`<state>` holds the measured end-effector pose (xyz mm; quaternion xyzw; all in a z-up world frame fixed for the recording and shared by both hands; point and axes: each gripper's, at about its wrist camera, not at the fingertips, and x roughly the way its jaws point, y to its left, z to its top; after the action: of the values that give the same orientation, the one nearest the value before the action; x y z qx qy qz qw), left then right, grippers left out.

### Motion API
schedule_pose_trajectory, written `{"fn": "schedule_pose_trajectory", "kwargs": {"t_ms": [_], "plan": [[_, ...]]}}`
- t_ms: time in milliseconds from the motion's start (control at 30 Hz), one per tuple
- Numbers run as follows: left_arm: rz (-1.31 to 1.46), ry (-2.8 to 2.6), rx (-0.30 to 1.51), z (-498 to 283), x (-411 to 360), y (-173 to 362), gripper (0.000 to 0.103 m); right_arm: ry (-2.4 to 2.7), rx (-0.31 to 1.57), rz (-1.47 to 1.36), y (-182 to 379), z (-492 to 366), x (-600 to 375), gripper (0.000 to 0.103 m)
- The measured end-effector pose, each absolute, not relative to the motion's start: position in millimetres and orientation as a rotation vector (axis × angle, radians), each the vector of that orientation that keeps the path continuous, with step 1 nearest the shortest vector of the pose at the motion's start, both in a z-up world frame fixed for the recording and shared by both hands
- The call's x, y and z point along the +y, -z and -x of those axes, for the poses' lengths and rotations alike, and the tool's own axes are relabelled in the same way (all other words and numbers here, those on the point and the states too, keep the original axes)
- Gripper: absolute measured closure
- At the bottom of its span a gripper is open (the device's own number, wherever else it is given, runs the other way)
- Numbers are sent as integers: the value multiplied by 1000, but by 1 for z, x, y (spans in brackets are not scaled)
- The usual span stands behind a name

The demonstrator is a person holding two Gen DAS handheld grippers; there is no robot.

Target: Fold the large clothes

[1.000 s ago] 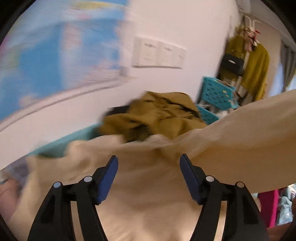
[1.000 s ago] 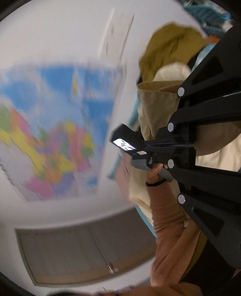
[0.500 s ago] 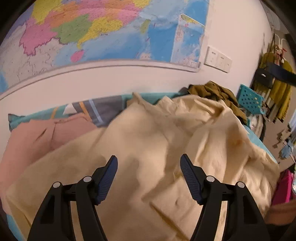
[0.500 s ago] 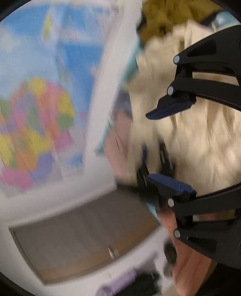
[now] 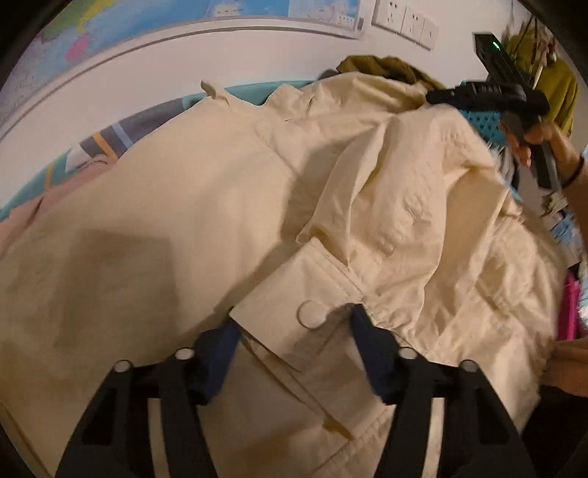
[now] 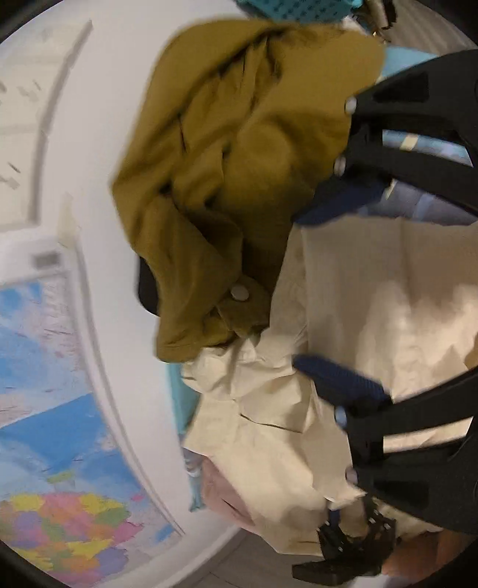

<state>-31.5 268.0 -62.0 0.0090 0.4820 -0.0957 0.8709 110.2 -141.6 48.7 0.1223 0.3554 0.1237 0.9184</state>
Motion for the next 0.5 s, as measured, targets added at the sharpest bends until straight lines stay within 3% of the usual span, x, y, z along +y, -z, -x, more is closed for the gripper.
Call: {"fn": "schedule_pose_trajectory", "kwargs": {"t_ms": [33,67,100,133,167,367,500], "plan": [[-43,175,997,31,265,62,72,-248,739,-236,-47,-117,-141,25],[-40,168,995,30,266,60,76,-261,754,-217,-44,-125,-139,31],[-21,163,987,31,269,57,85,-312,787,-189,-40,-130,-135,45],[-9,156,975,32,273,53,87,-329,798,-180,-38,-130,-135,74],[1,141,956,33,277,48,88,-337,804,-176,-40,-128,-136,83],[38,78,854,40,303,18,98,-293,597,-259,-86,-82,-173,96],[43,64,916,23,309,35,95,-209,679,-261,-55,-99,-181,94]]}}
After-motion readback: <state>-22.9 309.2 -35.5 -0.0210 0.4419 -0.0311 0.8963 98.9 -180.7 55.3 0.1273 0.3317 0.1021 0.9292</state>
